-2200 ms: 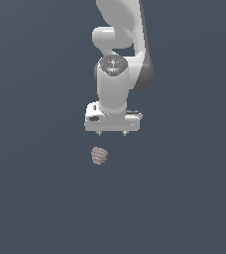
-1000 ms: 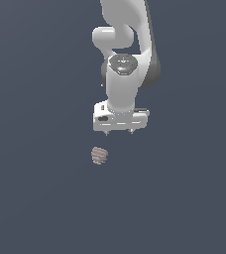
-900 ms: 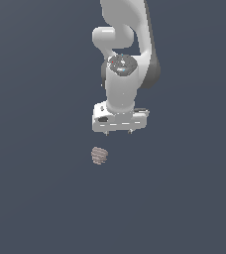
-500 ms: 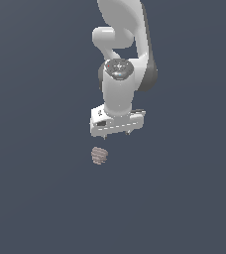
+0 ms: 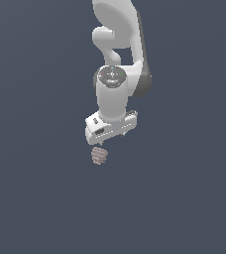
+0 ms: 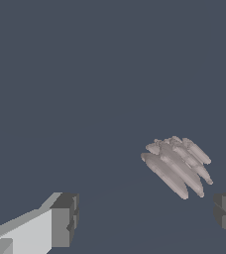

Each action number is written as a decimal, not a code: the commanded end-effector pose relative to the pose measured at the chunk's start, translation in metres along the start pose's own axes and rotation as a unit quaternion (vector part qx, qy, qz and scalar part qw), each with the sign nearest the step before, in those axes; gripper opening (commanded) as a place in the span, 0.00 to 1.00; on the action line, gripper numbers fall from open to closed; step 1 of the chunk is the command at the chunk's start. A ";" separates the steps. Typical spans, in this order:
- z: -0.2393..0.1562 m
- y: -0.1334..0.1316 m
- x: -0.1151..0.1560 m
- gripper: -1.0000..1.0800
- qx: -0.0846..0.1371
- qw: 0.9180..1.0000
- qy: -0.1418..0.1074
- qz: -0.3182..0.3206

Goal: Pick up the object and move it to a goal position.

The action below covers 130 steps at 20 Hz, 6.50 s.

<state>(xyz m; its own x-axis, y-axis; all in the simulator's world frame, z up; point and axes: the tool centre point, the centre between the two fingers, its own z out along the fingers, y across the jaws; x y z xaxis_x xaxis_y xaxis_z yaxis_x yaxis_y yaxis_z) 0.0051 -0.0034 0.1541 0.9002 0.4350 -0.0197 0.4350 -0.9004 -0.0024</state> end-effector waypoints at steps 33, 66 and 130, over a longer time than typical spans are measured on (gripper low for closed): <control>0.050 0.065 -0.003 0.96 -0.005 0.928 0.008 -0.372; 0.103 0.070 -0.003 0.00 -0.005 0.919 0.009 -0.395; -0.331 0.088 0.025 0.00 -0.005 0.919 0.009 -0.395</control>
<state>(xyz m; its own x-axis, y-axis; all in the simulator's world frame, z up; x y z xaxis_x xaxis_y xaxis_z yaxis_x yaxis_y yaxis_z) 0.0717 -0.0694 0.4795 0.3043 0.9526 0.0007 0.9526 -0.3043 0.0001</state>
